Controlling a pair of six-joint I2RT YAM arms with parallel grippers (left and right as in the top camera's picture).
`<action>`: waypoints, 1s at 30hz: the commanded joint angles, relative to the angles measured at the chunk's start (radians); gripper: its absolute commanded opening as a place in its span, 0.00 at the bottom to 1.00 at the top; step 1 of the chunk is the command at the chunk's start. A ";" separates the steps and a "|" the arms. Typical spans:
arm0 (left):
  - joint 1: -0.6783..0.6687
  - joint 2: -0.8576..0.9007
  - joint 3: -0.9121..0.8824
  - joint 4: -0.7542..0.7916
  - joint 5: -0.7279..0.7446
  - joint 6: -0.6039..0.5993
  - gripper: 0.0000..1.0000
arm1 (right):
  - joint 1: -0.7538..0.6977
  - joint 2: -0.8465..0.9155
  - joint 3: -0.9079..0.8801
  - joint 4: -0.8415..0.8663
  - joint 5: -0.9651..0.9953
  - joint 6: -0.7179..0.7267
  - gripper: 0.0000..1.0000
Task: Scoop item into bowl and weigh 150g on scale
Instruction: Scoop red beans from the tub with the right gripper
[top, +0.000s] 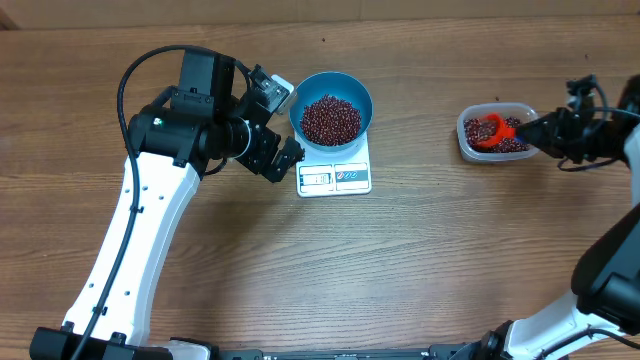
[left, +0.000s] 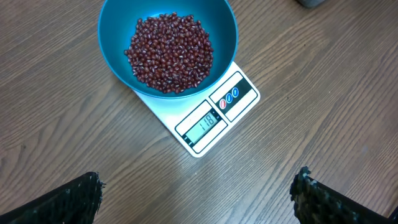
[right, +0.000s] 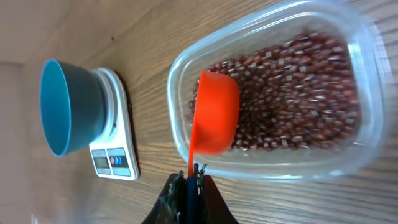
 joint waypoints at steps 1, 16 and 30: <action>0.004 -0.022 -0.005 -0.003 -0.006 0.019 1.00 | -0.056 0.003 -0.006 0.001 -0.080 0.003 0.04; 0.004 -0.022 -0.005 -0.003 -0.006 0.019 1.00 | -0.116 0.003 -0.005 0.000 -0.355 -0.001 0.04; 0.004 -0.022 -0.005 -0.003 -0.006 0.019 1.00 | -0.050 0.003 -0.005 -0.009 -0.484 -0.001 0.04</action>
